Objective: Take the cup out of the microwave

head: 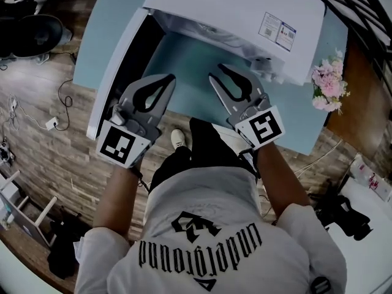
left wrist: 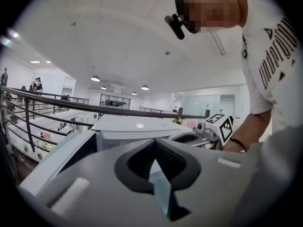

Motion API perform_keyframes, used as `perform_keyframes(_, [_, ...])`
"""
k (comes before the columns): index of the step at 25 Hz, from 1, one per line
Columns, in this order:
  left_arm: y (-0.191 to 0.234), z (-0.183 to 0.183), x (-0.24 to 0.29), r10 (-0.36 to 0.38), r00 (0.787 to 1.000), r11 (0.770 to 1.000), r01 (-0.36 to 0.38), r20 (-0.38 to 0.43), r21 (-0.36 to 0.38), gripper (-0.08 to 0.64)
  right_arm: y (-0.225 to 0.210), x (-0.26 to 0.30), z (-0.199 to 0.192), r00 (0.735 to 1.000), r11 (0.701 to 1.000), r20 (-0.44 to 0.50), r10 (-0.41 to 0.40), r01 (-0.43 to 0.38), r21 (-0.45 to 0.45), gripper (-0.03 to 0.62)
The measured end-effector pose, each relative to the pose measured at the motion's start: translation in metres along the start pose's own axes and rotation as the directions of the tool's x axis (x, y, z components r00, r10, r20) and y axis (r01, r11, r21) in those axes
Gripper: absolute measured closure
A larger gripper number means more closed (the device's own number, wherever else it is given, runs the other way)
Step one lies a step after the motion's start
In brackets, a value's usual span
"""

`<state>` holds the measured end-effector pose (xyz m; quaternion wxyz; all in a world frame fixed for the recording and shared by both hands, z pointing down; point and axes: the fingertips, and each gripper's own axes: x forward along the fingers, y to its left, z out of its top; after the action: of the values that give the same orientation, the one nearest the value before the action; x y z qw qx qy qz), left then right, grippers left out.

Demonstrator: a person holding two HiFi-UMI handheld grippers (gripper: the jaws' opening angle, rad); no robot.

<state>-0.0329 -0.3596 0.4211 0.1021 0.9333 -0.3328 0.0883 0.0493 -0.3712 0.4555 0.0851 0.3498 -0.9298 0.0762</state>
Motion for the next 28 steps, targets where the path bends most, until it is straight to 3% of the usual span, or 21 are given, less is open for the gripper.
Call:
perform_keyframes(21, [0.044, -0.053, 0.054, 0.011, 1.0, 1.0, -0.011, -0.022, 0.002, 0.511, -0.056, 0.069, -0.08, 0.999, 0.999, -0.021, -0.033, 0.034, 0.043, 0.463])
perform_keyframes(28, [0.054, -0.063, 0.061, 0.023, 0.999, 1.0, -0.024, -0.031, -0.012, 0.511, -0.066, 0.087, -0.087, 0.999, 0.998, -0.024, -0.031, 0.033, 0.057, 0.463])
